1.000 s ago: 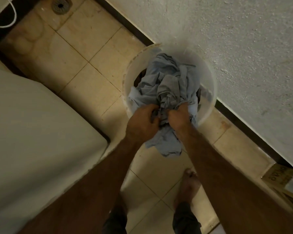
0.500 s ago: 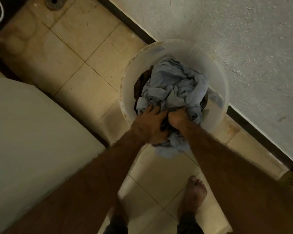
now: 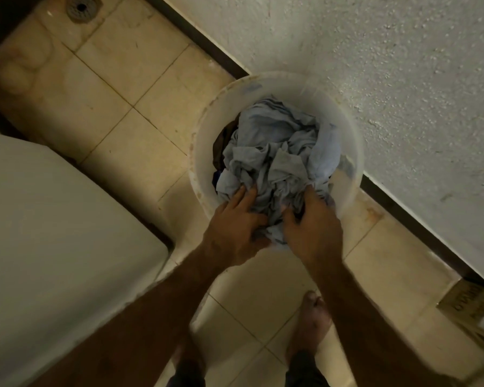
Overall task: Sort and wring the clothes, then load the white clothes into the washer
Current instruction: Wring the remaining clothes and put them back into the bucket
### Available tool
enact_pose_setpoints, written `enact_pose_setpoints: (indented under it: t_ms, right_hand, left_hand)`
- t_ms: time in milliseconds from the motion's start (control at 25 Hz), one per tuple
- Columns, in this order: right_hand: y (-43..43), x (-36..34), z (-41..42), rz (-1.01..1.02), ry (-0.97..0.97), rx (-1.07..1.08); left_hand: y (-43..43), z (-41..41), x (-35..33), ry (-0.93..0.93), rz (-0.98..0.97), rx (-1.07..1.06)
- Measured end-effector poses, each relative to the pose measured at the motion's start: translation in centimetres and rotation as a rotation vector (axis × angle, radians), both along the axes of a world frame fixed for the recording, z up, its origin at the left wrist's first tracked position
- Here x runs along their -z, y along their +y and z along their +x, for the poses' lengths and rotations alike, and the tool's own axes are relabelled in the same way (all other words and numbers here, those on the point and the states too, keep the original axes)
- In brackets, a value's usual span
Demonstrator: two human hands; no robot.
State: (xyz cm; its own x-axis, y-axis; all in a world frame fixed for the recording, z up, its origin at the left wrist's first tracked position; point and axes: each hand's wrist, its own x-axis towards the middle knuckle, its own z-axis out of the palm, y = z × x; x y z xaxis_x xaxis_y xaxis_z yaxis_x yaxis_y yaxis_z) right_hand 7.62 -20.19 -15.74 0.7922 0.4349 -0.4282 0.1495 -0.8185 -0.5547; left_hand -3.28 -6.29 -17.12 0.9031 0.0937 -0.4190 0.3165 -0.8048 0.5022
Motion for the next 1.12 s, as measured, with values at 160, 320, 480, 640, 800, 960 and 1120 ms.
enact_pose_setpoints:
  t_ms: [160, 320, 480, 640, 800, 960, 1120]
  right_hand:
    - [-3.5, -0.7, -3.2, 0.107, -0.116, -0.34]
    - [-2.3, -1.2, -0.4, 0.052, -0.236, -0.409]
    - [3.2, -0.5, 3.9, -0.024, -0.299, -0.212]
    - [7.5, 3.1, 6.9, -0.188, -0.209, -0.259]
    - [9.9, 6.1, 7.0, -0.165, -0.334, -0.101]
    - [7.8, 4.2, 6.9, -0.076, -0.021, -0.015]
    - [2.3, -1.4, 2.9, 0.281, -0.208, 0.073]
  left_hand:
    - [0.7, 1.5, 0.7, -0.162, -0.154, -0.24]
    - [0.9, 1.9, 2.7, -0.186, -0.092, -0.373]
    - [1.1, 3.1, 1.2, -0.266, 0.051, -0.624]
    - [-0.3, 1.1, -1.7, -0.31, 0.27, -0.557]
    - [-3.6, -1.5, -1.2, -0.088, 0.29, -0.265]
    - [-3.1, 0.5, -1.2, -0.148, -0.071, -0.303]
    - [0.2, 3.4, -1.8, -0.187, -0.168, -0.781]
